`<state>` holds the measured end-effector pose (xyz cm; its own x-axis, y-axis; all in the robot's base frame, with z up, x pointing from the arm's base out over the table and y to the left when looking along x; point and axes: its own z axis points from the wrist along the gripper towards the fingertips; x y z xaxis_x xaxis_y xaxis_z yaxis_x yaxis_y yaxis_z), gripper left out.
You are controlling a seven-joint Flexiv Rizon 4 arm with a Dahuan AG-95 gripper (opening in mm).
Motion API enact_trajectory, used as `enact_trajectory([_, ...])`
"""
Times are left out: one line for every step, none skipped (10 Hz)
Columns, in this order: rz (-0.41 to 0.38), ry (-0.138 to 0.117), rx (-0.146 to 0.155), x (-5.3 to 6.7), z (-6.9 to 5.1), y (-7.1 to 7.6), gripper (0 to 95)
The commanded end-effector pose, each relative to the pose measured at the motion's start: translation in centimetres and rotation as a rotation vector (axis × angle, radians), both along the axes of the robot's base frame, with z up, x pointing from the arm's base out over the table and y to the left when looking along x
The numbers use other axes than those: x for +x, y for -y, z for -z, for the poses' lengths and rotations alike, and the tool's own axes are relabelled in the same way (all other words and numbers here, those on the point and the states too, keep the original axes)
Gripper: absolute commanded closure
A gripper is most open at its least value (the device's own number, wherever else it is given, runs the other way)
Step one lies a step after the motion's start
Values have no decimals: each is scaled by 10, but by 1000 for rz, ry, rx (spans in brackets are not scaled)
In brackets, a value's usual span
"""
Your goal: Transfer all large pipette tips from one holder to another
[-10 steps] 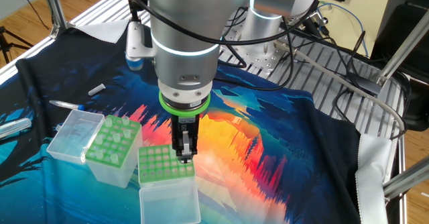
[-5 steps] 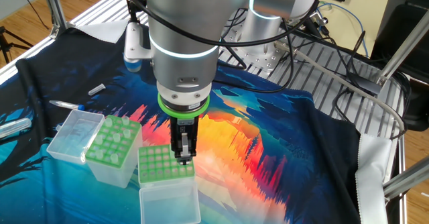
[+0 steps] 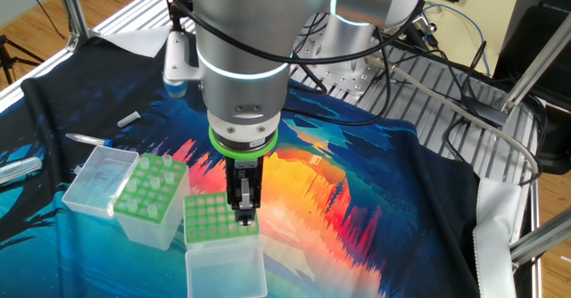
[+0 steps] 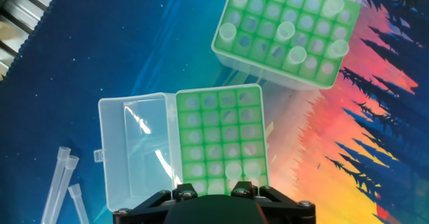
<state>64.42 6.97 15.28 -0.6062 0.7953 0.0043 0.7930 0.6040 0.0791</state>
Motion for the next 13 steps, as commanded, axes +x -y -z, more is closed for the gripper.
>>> enact_trajectory([3, 2, 0, 2, 1, 0, 570])
enact_trajectory([4, 2, 0, 2, 2, 0, 570])
enact_trajectory([5, 4, -1, 3, 3, 0, 570])
enact_trajectory([5, 5, 0, 3, 3, 0, 570])
enact_trajectory([6, 5, 0, 3, 4, 0, 570])
enact_trajectory([7, 6, 1, 4, 4, 0, 570])
enact_trajectory([11, 7, 0, 5, 5, -1, 570])
enact_trajectory([10, 7, 0, 5, 6, -1, 570])
enact_trajectory([10, 7, 0, 6, 6, -2, 570])
enact_trajectory([9, 9, -1, 6, 7, -2, 570])
enact_trajectory([7, 9, -4, 7, 8, -2, 570])
enact_trajectory([4, 9, -5, 8, 8, -2, 570])
enact_trajectory([4, 10, -5, 8, 8, -2, 570])
